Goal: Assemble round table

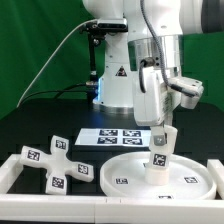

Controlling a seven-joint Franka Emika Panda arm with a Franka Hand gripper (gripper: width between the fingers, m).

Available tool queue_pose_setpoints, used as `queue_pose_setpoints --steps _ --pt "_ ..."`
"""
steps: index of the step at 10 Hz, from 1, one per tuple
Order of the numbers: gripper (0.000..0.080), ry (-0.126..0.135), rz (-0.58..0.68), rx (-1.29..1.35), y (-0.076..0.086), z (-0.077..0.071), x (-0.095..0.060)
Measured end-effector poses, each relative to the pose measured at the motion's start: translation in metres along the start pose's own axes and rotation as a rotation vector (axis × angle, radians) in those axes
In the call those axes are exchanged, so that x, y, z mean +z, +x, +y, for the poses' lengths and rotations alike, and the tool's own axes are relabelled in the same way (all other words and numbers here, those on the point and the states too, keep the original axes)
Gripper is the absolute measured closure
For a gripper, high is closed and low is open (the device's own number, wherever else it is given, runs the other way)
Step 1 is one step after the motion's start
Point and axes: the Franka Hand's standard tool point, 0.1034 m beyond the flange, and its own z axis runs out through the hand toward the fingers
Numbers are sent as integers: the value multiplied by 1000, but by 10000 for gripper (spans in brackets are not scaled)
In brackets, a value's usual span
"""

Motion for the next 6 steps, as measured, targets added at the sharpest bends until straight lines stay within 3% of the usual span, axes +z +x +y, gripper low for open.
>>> queue_pose_setpoints --steps 1,2,3,5,6 --pt "388 0 0 -43 0 0 0" --pt "202 0 -1 -43 0 0 0" --pt "162 -5 1 -198 0 1 0" --pt "152 -3 -1 -646 0 0 0" --pt "152 -3 -1 -729 0 0 0"
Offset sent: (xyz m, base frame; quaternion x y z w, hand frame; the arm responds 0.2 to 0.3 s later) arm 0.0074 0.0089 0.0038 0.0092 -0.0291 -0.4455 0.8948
